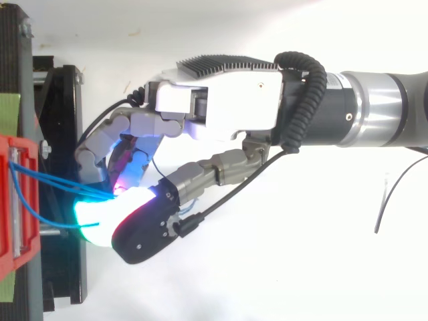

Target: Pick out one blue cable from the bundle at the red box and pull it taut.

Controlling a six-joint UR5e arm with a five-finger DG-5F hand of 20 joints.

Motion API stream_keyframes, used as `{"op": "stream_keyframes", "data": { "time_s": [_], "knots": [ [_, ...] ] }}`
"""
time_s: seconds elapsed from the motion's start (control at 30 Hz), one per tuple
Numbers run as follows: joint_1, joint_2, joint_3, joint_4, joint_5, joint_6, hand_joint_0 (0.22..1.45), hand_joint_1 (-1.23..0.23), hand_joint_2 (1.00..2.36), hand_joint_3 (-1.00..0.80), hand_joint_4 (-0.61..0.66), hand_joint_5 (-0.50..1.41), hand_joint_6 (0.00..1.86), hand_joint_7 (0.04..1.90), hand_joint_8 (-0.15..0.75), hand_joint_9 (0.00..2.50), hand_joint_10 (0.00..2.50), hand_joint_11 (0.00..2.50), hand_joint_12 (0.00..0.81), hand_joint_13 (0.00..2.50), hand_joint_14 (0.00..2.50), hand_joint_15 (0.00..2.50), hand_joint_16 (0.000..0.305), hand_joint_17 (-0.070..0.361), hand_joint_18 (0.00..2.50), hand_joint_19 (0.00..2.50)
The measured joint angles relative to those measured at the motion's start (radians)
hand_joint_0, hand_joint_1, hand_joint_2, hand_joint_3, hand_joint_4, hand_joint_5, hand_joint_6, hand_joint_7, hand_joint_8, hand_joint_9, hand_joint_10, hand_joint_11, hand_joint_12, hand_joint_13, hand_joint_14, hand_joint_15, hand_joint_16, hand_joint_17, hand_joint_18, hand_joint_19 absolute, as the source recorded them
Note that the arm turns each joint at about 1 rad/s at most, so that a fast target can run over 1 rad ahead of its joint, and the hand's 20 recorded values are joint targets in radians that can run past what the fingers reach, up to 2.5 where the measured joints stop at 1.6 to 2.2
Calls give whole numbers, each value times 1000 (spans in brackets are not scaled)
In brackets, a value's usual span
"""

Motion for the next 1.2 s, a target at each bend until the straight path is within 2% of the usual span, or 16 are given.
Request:
{"op": "stream_keyframes", "data": {
  "time_s": [0.17, 0.4, 0.57, 0.77, 1.07, 1.2],
  "knots": [
    [0, 0, 0, 0, 1, -1, 599, -613, 1019, -157, 94, -113, 893, 1019, 349, 1171, 18, 656, 350, 999, 15, 466, 36, 81, 776, 479],
    [1, 0, 0, 0, 3, -10, 620, -780, 1020, -120, 81, -127, 914, 1021, 337, 1108, 19, 668, 364, 952, 16, 473, 38, 86, 742, 474],
    [2, 0, 0, 0, 2, -11, 687, -855, 1017, -226, 12, -142, 929, 1051, 322, 1056, 20, 676, 362, 929, 17, 476, 39, 89, 750, 457],
    [2, 0, 0, 0, 0, -19, 757, -867, 1000, -500, -83, -140, 940, 1092, 308, 1081, 20, 682, 357, 945, 19, 468, 41, 92, 816, 426],
    [2, 0, 0, 0, 0, -44, 681, -865, 1000, -500, -26, -135, 941, 1009, 307, 1112, 22, 705, 356, 954, 19, 474, 41, 92, 837, 436],
    [3, 0, -1, 0, 0, -46, 658, -923, 1000, -500, -3, -132, 935, 986, 304, 1116, 23, 709, 360, 954, 18, 471, 41, 93, 838, 426]
  ]
}}
